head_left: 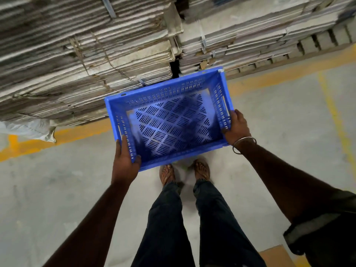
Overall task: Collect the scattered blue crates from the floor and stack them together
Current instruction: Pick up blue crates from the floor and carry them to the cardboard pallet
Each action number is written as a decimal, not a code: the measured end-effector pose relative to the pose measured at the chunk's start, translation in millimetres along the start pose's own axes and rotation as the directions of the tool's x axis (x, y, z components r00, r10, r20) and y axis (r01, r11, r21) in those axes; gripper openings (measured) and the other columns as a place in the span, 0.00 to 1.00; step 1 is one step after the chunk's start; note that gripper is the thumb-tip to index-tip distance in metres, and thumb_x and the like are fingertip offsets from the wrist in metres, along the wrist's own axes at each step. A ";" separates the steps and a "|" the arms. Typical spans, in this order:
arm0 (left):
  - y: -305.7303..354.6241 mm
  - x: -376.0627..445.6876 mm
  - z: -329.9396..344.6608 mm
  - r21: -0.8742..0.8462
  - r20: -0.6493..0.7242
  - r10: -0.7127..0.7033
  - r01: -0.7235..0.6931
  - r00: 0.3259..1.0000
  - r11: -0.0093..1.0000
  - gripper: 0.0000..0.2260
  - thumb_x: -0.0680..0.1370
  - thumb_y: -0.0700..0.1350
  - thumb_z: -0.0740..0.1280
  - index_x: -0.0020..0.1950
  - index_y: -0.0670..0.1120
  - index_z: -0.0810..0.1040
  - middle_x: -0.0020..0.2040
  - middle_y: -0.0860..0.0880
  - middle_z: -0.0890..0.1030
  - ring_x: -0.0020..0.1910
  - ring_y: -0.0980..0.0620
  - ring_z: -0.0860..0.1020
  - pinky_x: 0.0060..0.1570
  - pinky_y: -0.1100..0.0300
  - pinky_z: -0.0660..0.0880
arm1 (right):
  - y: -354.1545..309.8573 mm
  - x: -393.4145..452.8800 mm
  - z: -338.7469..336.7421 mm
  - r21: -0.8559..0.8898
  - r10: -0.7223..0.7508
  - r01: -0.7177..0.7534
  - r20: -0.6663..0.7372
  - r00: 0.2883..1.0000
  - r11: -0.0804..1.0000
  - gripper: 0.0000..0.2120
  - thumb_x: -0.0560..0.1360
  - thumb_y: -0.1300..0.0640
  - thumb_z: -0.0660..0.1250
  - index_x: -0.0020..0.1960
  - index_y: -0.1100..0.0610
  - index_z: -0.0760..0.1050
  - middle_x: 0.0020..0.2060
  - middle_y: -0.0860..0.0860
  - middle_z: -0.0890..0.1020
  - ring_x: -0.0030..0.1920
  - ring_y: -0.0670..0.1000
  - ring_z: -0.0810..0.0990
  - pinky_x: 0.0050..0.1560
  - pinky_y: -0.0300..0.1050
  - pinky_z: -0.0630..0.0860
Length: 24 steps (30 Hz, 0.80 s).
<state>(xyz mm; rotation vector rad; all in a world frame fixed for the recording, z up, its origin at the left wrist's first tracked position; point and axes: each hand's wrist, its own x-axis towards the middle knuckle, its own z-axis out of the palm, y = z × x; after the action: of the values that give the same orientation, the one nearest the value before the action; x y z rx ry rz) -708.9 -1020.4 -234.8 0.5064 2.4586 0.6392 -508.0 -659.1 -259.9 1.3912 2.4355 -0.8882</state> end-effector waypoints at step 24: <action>336.8 -21.0 -49.5 0.212 0.717 0.281 -0.584 0.637 0.783 0.26 0.79 0.49 0.69 0.75 0.44 0.68 0.70 0.44 0.74 0.67 0.47 0.75 0.53 0.61 0.71 | 72.1 -197.6 -237.4 0.174 0.362 -0.372 0.088 0.928 0.912 0.27 0.72 0.47 0.69 0.70 0.49 0.69 0.62 0.54 0.79 0.59 0.55 0.78 0.58 0.45 0.73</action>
<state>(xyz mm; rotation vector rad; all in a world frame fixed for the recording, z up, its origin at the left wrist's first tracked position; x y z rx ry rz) -649.3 -771.8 -9.1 1.3118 1.7576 0.0269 -313.5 -633.6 -10.7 1.7881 1.9907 -1.0597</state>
